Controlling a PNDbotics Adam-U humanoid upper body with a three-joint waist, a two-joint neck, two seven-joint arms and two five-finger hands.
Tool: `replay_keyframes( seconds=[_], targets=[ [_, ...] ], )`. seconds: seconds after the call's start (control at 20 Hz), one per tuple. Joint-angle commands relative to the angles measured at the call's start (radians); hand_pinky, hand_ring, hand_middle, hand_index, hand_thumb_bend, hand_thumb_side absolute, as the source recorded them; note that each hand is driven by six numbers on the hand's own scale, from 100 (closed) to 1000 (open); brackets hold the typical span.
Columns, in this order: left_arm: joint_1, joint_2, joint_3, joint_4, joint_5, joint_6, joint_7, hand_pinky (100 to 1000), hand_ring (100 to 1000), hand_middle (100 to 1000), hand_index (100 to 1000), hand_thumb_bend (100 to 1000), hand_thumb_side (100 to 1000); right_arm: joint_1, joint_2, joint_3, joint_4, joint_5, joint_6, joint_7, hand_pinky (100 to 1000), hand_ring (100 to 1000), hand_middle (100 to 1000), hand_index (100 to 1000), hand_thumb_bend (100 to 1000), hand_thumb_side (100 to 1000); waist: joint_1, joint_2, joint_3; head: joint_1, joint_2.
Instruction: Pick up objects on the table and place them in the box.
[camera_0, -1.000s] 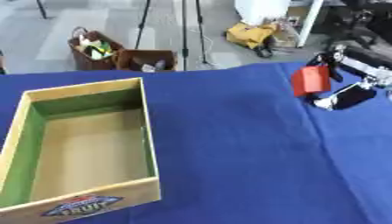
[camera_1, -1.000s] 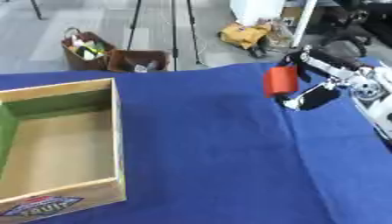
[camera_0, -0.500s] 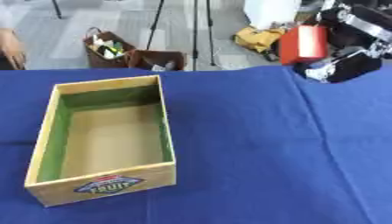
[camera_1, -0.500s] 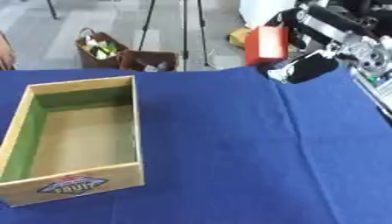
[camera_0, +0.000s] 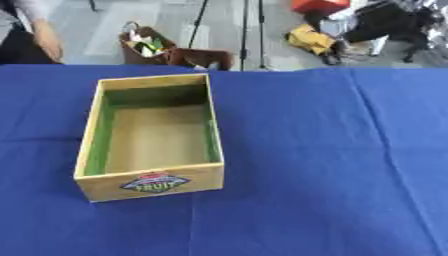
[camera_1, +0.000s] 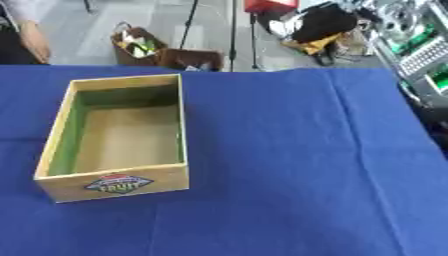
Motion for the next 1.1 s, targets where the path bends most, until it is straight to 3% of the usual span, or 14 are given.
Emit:
replay_keyframes(
  seconds=[0.05,0.4,0.65,1.1],
  targets=[
    [-0.015,0.029,-0.009,-0.019,0.015,0.003,-0.002,247,379,385,656,100,942,-0.051,0.055,0.026,0.029,0.056,0.022,-0.022,564,557,107,124,100,170,-0.002,-0.025,0.012,-0.027,0.014],
    [-0.041,0.031,-0.017,-0.019,0.036,0.0,-0.008,250,380,385,655,100,942,-0.098,0.19,0.083,0.1,0.139,0.022,-0.078,553,550,100,124,100,169,-0.021,-0.019,0.065,-0.091,0.007],
    [-0.054,0.034,-0.016,-0.019,0.05,-0.015,-0.009,253,379,385,653,100,936,-0.094,0.235,0.115,0.125,0.176,0.001,-0.092,556,550,100,124,100,168,-0.03,-0.013,0.088,-0.115,-0.003],
    [-0.11,0.069,-0.039,-0.019,0.152,-0.184,-0.039,251,372,383,646,100,944,-0.059,0.306,0.184,0.158,0.23,-0.043,-0.012,573,557,100,126,100,170,-0.043,-0.001,0.123,-0.149,-0.011]
  ],
)
